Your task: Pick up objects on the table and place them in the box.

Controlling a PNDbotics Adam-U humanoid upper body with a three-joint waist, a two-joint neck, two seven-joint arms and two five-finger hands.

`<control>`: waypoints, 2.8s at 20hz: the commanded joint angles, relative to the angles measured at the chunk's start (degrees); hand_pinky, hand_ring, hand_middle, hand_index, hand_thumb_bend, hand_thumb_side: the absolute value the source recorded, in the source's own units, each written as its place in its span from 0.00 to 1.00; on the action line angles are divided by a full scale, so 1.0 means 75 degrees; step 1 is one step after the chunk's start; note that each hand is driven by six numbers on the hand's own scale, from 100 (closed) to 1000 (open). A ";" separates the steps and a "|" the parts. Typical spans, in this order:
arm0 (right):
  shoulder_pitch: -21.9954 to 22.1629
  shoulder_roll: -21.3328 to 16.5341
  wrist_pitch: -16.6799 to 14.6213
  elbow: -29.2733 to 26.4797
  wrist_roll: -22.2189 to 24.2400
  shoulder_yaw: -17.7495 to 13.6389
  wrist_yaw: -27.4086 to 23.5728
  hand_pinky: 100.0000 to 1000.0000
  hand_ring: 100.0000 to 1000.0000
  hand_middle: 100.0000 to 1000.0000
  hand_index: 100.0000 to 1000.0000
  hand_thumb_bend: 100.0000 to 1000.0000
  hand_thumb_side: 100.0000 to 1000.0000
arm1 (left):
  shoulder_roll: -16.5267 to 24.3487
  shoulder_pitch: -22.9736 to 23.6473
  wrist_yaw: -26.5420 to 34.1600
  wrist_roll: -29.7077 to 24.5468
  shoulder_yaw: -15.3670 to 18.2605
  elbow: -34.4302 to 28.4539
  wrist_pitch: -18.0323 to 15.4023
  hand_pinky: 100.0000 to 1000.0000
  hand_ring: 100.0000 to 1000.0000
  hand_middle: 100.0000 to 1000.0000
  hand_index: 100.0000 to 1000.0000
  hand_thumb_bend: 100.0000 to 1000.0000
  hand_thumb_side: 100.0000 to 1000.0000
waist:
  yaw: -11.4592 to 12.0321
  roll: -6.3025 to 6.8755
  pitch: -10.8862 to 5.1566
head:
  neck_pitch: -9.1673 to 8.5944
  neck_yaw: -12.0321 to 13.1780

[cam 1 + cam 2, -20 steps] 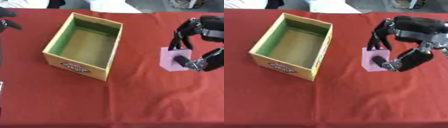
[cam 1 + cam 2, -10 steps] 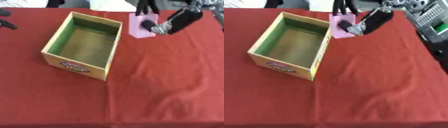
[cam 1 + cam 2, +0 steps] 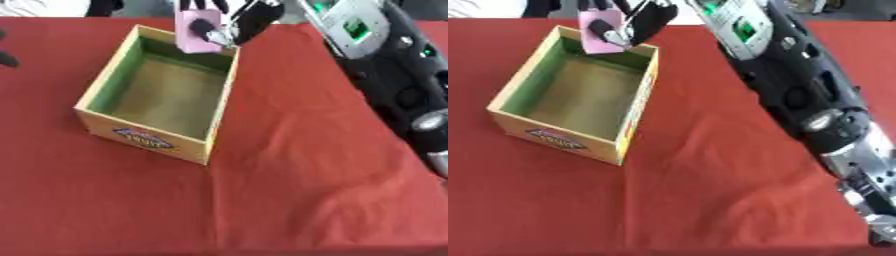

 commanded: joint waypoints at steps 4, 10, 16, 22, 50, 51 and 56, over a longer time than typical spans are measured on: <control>-0.0226 0.0743 -0.0307 0.0875 -0.0570 -0.0318 0.1169 0.60 0.27 0.19 0.51 0.00 0.03 | 0.0035 -0.0220 0.0083 -0.0074 -0.0018 -0.0127 -0.0014 0.47 0.65 0.55 0.73 0.00 0.71 | 0.0151 0.0002 -0.0050 | -0.0196 -0.0159; -0.0038 0.1112 -0.0609 0.1617 -0.1122 -0.0419 0.2028 0.60 0.27 0.19 0.51 0.00 0.05 | -0.0003 -0.0312 0.0113 -0.0107 -0.0029 -0.0127 -0.0026 0.47 0.65 0.55 0.73 0.00 0.71 | 0.0285 -0.0001 0.0045 | -0.0294 -0.0180; 0.0123 0.1331 -0.0928 0.2158 -0.1457 -0.0432 0.2470 0.61 0.29 0.21 0.54 0.00 0.08 | -0.0032 -0.0353 0.0120 -0.0130 -0.0033 -0.0127 -0.0026 0.47 0.65 0.55 0.73 0.00 0.72 | 0.0325 0.0013 0.0120 | -0.0324 -0.0197; 0.0202 0.1385 -0.1109 0.2448 -0.1608 -0.0434 0.2759 0.68 0.40 0.32 0.62 0.00 0.19 | -0.0053 -0.0344 0.0114 -0.0149 -0.0040 -0.0127 -0.0006 0.47 0.65 0.55 0.73 0.00 0.72 | 0.0313 0.0010 0.0136 | -0.0299 -0.0168; 0.0217 0.0364 -0.0082 -0.0306 -0.1279 -0.0611 0.2553 0.83 0.76 0.68 0.82 0.00 0.44 | -0.0043 -0.0173 0.0075 -0.0136 0.0008 -0.0127 0.0070 0.48 0.65 0.55 0.73 0.00 0.71 | 0.0040 0.0092 -0.0079 | -0.0140 0.0042; 0.0251 0.0201 0.0056 -0.0619 -0.1287 -0.0631 0.2391 0.82 0.75 0.67 0.80 0.00 0.45 | -0.0036 -0.0163 0.0071 -0.0125 0.0016 -0.0127 0.0067 0.48 0.65 0.55 0.73 0.00 0.71 | 0.0019 0.0100 -0.0094 | -0.0124 0.0068; 0.0569 -0.0766 0.0666 -0.2158 -0.1295 -0.0697 0.1613 0.82 0.75 0.67 0.79 0.00 0.54 | 0.0008 -0.0126 0.0011 -0.0063 0.0057 -0.0127 0.0026 0.48 0.65 0.55 0.73 0.00 0.71 | -0.0086 0.0128 -0.0141 | -0.0047 0.0193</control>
